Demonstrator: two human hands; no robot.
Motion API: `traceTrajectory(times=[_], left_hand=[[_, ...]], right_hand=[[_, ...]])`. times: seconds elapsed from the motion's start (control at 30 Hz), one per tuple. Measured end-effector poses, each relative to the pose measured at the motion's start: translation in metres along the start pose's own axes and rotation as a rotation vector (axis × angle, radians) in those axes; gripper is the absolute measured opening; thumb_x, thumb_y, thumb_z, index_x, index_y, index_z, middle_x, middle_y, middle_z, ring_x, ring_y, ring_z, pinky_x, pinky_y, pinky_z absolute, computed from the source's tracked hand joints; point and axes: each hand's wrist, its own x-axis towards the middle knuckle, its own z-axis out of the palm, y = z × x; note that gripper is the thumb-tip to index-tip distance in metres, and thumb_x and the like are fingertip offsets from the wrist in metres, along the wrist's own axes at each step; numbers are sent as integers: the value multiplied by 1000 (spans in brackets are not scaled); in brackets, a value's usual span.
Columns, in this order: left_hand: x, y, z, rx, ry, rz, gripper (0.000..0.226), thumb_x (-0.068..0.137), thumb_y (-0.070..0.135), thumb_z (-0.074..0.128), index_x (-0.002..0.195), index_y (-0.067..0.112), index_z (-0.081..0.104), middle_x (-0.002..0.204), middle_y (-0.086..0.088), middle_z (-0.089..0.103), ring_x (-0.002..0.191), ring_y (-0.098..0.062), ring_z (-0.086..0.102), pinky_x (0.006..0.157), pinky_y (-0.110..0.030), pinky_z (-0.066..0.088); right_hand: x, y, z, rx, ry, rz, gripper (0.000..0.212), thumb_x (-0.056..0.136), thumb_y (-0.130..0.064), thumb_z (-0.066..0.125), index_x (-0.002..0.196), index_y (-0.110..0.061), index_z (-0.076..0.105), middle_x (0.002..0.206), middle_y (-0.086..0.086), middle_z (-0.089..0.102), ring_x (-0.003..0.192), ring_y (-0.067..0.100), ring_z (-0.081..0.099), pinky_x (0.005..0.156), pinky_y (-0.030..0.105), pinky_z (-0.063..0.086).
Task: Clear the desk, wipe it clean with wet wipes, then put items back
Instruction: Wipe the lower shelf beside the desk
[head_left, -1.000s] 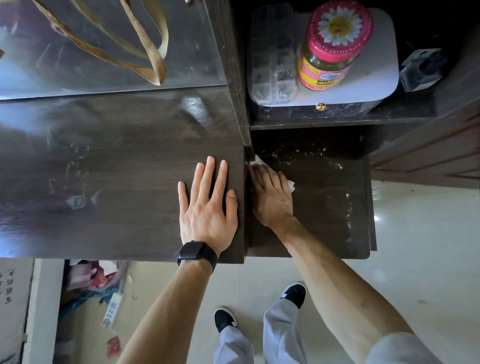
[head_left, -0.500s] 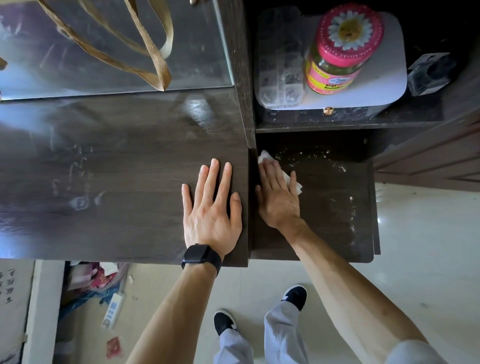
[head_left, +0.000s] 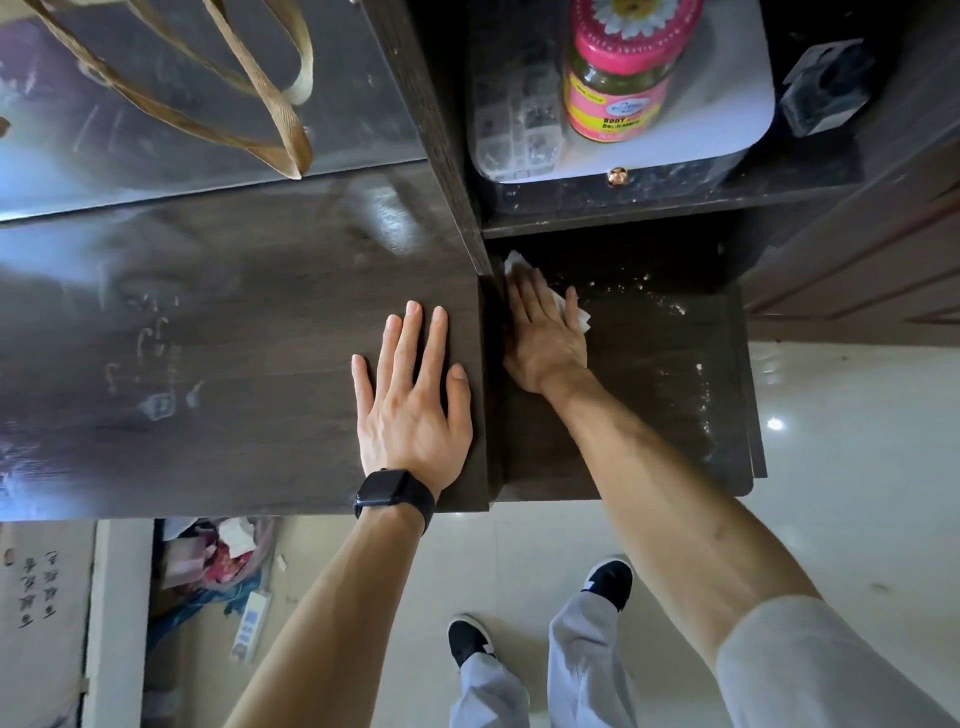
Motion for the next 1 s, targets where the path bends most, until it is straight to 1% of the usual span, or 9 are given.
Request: traceTrajectory(times=[0.17,0.3,0.47,0.53,0.67,0.73,0.8,0.87,1.0], left_hand=[[0,1,0,-14,6,-6,56,102,41,27,157,33,19,165,10,12,153,-11,3,123,-49,5],[1,0,1,-3,13,-7,56,101,41,28,157,33,21,165,8,14,153,-11,4,123,-49,7],[0,0,0,-6,-1,-8,56,103,41,29,157,35,17,165,12,9,152,-8,-1,124,-46,1],[0,0,0,-8,2,-8,56,103,41,29,157,35,18,165,12,9,152,-9,0,124,-47,1],[1,0,0,-14,-5,-8,55,103,42,28,157,36,17,165,11,9,152,-10,0,124,-48,3],[1,0,0,-20,-10,-7,55,103,42,28,157,35,17,165,11,9,152,-10,0,124,-49,3],[1,0,-1,-26,-13,-10,55,103,42,29,157,35,16,165,11,9,153,-11,0,124,-49,2],[1,0,-1,-24,-16,-9,55,104,42,28,157,36,15,165,11,9,153,-11,0,124,-49,2],[0,0,-2,-22,-9,-7,56,103,42,28,157,35,17,165,10,9,153,-11,0,123,-47,0]], right_hand=[[-45,-4,21,146,112,170,67,103,-47,13,156,-16,-16,163,1,-25,149,15,-26,119,52,-17],[-78,-9,39,132,140,127,66,103,-45,15,157,-16,-10,165,1,-17,151,15,-19,119,50,-16],[-16,1,12,26,86,-8,66,102,-42,15,156,-18,-16,165,-2,-20,150,14,-22,121,51,-13],[0,9,4,3,91,14,65,103,-41,14,156,-19,-15,165,-2,-20,149,13,-23,121,49,-12],[-11,36,5,136,217,416,64,103,-43,8,156,-13,-11,165,4,-18,150,18,-21,121,47,-14],[-30,47,6,268,279,657,68,102,-45,8,157,-9,-9,165,8,-16,151,21,-18,123,52,-6],[-53,42,10,343,318,727,70,102,-48,10,156,-8,-9,165,10,-14,152,22,-16,122,53,0],[-77,23,23,278,312,611,70,103,-48,12,157,-8,-8,166,9,-12,153,22,-13,123,54,-2],[-74,2,41,64,227,207,65,104,-45,15,158,-14,-4,167,6,-9,153,21,-11,121,52,-7]])
